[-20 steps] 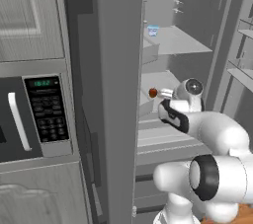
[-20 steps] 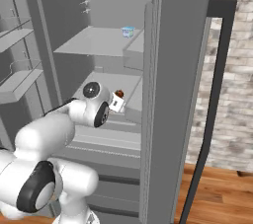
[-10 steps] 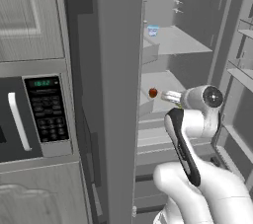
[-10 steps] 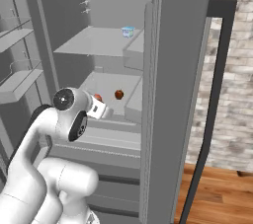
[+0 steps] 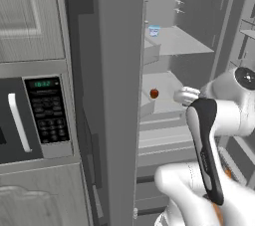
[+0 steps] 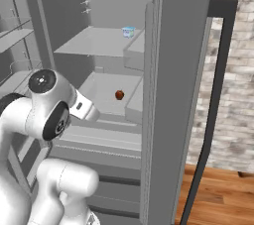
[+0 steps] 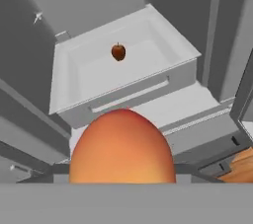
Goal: Pick the apple and mango from the fridge and place them on the plate next to the blender to make a fruit smoothie.
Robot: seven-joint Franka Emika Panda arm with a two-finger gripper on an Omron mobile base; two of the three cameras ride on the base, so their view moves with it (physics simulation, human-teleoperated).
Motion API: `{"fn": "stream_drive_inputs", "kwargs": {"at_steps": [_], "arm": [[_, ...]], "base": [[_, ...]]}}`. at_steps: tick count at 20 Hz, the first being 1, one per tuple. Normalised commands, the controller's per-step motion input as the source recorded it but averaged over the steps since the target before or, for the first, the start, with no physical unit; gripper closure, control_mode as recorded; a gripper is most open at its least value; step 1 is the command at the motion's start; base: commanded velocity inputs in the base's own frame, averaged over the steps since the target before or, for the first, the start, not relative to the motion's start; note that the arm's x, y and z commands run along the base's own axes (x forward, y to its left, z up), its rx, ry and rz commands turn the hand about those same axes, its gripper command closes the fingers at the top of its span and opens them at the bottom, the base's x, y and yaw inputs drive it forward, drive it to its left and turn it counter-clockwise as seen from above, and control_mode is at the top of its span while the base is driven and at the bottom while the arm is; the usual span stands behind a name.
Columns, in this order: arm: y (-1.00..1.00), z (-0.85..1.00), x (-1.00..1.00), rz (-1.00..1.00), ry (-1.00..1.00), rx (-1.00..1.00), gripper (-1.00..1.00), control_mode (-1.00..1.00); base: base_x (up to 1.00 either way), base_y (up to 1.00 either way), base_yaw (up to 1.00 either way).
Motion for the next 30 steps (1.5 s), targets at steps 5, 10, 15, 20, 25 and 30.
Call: {"fn": "stream_drive_inputs", "kwargs": {"at_steps": [5, 10, 15, 20, 25, 30], "arm": [[0.0, 0.27, -0.98, -0.08, 0.24, -0.07, 1.0, -1.0], [0.0, 0.0, -0.09, -0.01, -0.01, -0.01, 1.0, -1.0], [-0.01, -0.01, -0.24, 0.0, 0.01, 0.0, 1.0, 1.0], [0.0, 0.0, 0.0, 0.0, 0.0, 0.0, 1.0, 1.0], [0.0, 0.0, 0.0, 0.0, 0.0, 0.0, 1.0, 1.0], [0.0, 0.0, 0.0, 0.0, 0.0, 0.0, 1.0, 1.0]], "base": [[0.0, 0.0, 0.0], [0.0, 0.0, 0.0], [-0.38, -0.05, 0.0], [-1.0, -0.13, 0.06], [-0.94, 0.02, 0.42], [-0.76, 0.06, 0.8]]}}
